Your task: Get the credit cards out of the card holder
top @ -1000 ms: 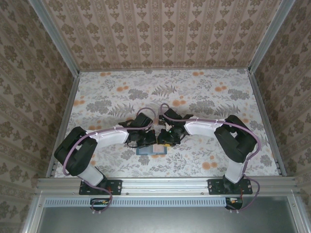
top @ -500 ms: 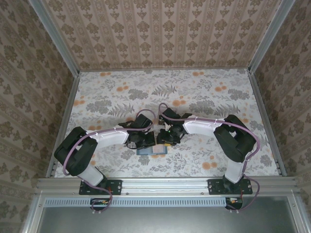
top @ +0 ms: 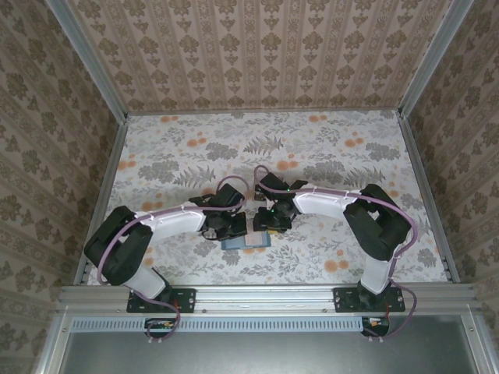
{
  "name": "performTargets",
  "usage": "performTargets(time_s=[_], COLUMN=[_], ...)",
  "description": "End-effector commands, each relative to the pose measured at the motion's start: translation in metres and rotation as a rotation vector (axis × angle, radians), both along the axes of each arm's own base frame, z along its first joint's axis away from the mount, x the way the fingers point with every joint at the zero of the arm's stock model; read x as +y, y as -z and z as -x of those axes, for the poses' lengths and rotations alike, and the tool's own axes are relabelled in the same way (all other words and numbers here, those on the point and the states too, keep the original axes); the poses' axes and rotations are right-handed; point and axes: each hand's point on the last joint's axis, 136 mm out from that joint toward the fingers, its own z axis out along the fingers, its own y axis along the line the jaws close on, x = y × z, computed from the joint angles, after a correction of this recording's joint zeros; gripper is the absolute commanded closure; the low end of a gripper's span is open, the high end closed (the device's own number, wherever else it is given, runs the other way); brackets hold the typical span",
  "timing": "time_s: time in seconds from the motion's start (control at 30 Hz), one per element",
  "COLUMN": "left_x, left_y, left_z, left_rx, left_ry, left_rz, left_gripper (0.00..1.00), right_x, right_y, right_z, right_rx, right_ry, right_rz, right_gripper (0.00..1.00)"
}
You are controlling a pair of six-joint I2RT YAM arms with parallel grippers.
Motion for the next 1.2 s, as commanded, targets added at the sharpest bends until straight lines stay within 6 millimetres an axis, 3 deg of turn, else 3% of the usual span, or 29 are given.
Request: performTargets(time_s=[0.0,0.2,0.43,0.53,0.7,0.9,1.17], left_x=[0.003,-0.007,-0.019,-0.023,-0.033,-0.040,-0.027], left_y=[-0.013,-0.021,-0.035,-0.038,-0.038,-0.025,-0.015], left_z=[-0.002,-0.014,-0.019,-0.020,-0.020,-0.018,-0.015], left_rx=[-0.029,-0.068,-0.076,-0.076,-0.054,-0.017,-0.013], left_ry=[-0.011,-0.077,-0.087,-0.079,-0.060,-0.049,-0.062], left_rz=[-0.001,0.127,0.219,0.233,0.261,0.265,0.184], left_gripper=[0.91,0.83,0.79,0.78,0.77,0.76,0.78], right_x=[-0.023,-0.012,0.016,0.022,0.014,0.009,0.001], right_y=[-0.001,-0.019,-0.035,-0.031,-0.014,-0.001,0.010], right_z=[0.002,-0.001,-0.003,-0.003,-0.003,-0.001,0.002], right_rx=[-0.009,-0.032,-0.022,-0.004,0.009,0.030,0.036], right_ry=[0.001,0.008,0.023,0.025,0.030,0.030,0.024], right_rz=[0.114,0.044,-0.126,-0.147,-0.082,-0.051,0.001], right_gripper=[0.54,0.54,0.58,0.58,0.59,0.60,0.62])
